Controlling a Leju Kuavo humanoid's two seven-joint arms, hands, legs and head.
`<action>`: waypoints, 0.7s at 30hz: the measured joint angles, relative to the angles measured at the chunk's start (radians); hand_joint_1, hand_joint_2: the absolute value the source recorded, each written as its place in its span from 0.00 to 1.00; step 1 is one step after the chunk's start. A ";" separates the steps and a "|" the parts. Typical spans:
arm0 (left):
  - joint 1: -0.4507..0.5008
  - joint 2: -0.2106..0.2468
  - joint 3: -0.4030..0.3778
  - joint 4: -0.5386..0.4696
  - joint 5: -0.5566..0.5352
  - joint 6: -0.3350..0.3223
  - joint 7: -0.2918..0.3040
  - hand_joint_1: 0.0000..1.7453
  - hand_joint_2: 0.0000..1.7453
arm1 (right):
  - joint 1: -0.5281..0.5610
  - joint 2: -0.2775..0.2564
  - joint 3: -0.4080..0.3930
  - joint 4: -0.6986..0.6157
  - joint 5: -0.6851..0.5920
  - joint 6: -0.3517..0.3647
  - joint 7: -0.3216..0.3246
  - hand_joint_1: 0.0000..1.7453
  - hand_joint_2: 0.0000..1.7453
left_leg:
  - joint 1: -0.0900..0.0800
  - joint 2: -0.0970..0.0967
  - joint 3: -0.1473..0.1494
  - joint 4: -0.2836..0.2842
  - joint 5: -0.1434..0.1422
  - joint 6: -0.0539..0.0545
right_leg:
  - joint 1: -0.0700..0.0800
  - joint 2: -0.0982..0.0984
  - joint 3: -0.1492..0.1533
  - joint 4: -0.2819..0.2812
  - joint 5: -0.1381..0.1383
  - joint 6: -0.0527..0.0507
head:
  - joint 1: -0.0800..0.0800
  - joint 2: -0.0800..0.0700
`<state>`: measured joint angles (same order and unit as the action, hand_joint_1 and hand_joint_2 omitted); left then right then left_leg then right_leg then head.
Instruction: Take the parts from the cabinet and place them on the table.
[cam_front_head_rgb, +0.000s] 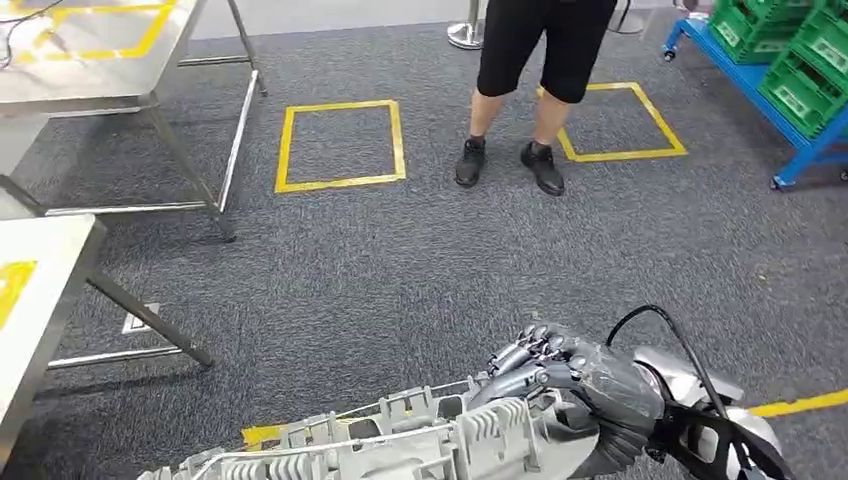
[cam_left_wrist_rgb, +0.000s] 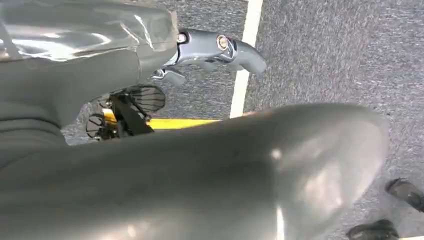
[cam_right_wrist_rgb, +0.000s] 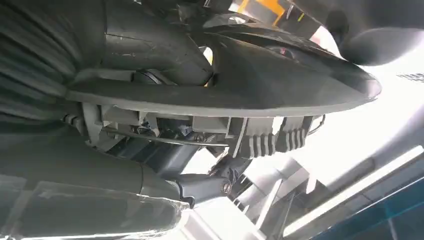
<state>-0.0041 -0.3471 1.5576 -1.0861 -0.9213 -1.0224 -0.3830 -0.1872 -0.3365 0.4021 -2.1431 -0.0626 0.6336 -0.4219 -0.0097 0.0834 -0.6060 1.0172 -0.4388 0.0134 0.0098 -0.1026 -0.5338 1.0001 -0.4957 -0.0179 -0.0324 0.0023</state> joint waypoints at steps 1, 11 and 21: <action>0.000 0.000 -0.001 0.000 -0.002 0.000 0.000 0.00 0.00 | 0.003 0.000 -0.003 0.000 0.000 0.000 -0.002 1.00 1.00 | -0.002 -0.010 -0.003 0.000 0.000 0.003 | -0.002 -0.013 0.001 -0.001 -0.001 0.003 | -0.002 0.000; -0.006 0.000 -0.009 0.001 -0.009 0.001 -0.007 0.00 0.00 | 0.025 -0.009 -0.018 -0.008 0.004 -0.002 -0.010 1.00 1.00 | 0.013 -0.161 0.026 -0.034 0.017 0.025 | -0.026 0.101 -0.139 0.243 -0.071 0.036 | 0.008 0.000; 0.003 0.018 -0.017 0.018 -0.053 0.005 -0.043 0.00 0.00 | 0.032 -0.015 -0.025 -0.014 0.017 -0.015 -0.023 1.00 1.00 | 0.014 -0.108 -0.033 0.083 -0.055 -0.024 | -0.030 0.101 -0.026 0.002 0.033 -0.001 | 0.000 0.000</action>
<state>-0.0010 -0.3296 1.5408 -1.0681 -0.9743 -1.0170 -0.4265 -0.1553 -0.3513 0.3769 -2.1576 -0.0458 0.6184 -0.4452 0.0042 -0.0241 -0.6392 1.1004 -0.4939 -0.0109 -0.0199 -0.0012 -0.5600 1.0022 -0.4626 -0.0185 -0.0324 0.0023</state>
